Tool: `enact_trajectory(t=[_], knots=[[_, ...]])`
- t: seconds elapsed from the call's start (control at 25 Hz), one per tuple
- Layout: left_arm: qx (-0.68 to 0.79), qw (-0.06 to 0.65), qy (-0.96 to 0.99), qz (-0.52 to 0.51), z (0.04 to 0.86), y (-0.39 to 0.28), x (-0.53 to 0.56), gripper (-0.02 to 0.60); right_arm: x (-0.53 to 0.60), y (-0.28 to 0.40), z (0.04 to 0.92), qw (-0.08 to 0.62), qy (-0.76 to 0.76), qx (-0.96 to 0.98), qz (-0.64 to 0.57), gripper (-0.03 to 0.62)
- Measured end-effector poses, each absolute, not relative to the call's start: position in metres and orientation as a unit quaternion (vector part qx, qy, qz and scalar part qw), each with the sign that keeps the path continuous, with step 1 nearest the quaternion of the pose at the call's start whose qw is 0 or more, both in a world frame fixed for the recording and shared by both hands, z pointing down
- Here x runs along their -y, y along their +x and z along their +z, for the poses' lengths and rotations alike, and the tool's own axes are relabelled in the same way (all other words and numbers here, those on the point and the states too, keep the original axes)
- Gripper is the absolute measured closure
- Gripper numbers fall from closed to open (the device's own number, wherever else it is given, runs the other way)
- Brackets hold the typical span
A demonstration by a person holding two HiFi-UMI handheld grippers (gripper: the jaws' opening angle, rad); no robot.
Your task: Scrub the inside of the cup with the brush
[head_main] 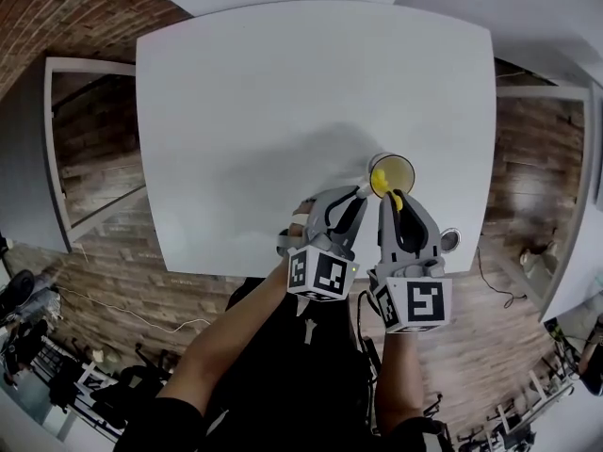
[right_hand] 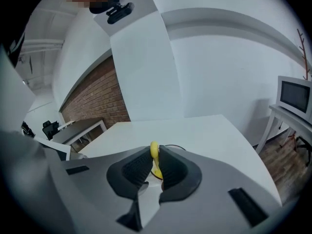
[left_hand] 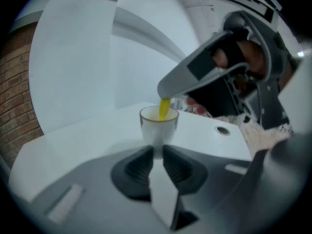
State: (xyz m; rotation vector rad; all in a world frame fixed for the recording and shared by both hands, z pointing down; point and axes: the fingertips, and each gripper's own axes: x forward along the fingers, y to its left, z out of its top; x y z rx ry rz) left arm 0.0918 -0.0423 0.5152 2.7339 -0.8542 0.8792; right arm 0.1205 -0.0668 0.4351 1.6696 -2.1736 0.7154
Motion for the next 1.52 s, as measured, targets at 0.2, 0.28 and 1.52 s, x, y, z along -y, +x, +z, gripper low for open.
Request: enact_trajectory(t=[0.2, 0.28, 1.52], knots=[[0.291, 0.077, 0.908, 0.291, 0.515, 0.091, 0.043, 0.518, 0.067, 0.116, 0.443, 0.175, 0.577, 0.759, 0.246, 0.563], [0.294, 0.080, 0.906, 0.293, 0.515, 0.090, 0.043, 0.518, 0.064, 0.119, 0.433, 0.180, 0.574, 0.761, 0.245, 0.564], [0.316, 0.093, 0.898, 0.293, 0.514, 0.087, 0.041, 0.517, 0.040, 0.133, 0.404, 0.302, 0.529, 0.760, 0.228, 0.565]])
